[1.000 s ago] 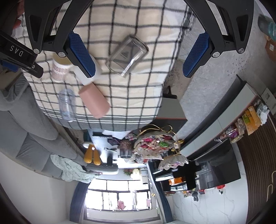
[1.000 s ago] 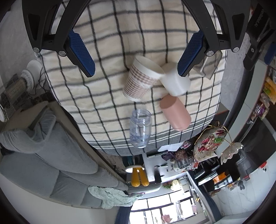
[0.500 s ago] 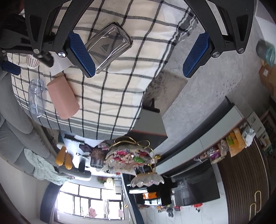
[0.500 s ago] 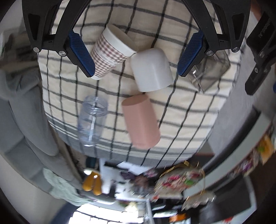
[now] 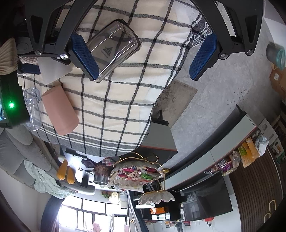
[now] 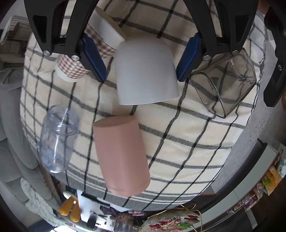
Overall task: Flip cup upside down
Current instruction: 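Close the right gripper around the white cup and lift it, then lower the white cup toward the left gripper and open the right gripper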
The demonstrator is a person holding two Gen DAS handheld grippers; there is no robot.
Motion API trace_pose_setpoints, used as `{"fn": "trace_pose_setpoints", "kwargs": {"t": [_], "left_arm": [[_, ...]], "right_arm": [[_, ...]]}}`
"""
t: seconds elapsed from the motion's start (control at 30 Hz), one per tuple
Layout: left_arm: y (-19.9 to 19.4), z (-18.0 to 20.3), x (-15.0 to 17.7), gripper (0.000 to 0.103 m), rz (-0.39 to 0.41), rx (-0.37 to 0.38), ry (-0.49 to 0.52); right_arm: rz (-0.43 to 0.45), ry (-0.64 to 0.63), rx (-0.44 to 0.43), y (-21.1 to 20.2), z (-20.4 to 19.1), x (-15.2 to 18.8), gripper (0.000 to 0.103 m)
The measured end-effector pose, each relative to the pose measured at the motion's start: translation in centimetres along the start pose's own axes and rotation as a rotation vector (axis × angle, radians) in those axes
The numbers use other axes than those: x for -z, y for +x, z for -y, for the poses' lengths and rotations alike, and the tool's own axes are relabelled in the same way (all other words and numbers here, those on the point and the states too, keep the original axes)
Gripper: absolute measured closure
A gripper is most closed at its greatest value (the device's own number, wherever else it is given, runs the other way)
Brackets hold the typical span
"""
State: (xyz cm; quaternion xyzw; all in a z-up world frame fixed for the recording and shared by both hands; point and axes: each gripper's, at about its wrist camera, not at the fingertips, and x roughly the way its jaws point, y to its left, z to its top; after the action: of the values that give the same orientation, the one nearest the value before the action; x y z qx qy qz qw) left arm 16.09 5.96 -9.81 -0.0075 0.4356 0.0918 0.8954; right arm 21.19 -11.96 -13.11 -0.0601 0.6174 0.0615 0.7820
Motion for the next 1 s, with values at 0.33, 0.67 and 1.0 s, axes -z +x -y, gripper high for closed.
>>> {"fn": "trace_pose_setpoints", "kwargs": {"t": [0.33, 0.67, 1.0], "left_arm": [[-1.3, -1.4, 0.1, 0.0, 0.021, 0.002, -0.018], [-6.1, -4.2, 1.1, 0.0, 0.087, 0.01, -0.031], [-8.5, -7.6, 3.3, 0.0, 0.11, 0.021, -0.011]], "right_arm": [[0.063, 0.087, -0.074, -2.4, 0.3, 0.9, 0.035], [0.087, 0.288, -0.196, -6.2, 0.4, 5.3, 0.035], [0.016, 0.481, -0.286, -3.3, -2.4, 11.2, 0.035]]}}
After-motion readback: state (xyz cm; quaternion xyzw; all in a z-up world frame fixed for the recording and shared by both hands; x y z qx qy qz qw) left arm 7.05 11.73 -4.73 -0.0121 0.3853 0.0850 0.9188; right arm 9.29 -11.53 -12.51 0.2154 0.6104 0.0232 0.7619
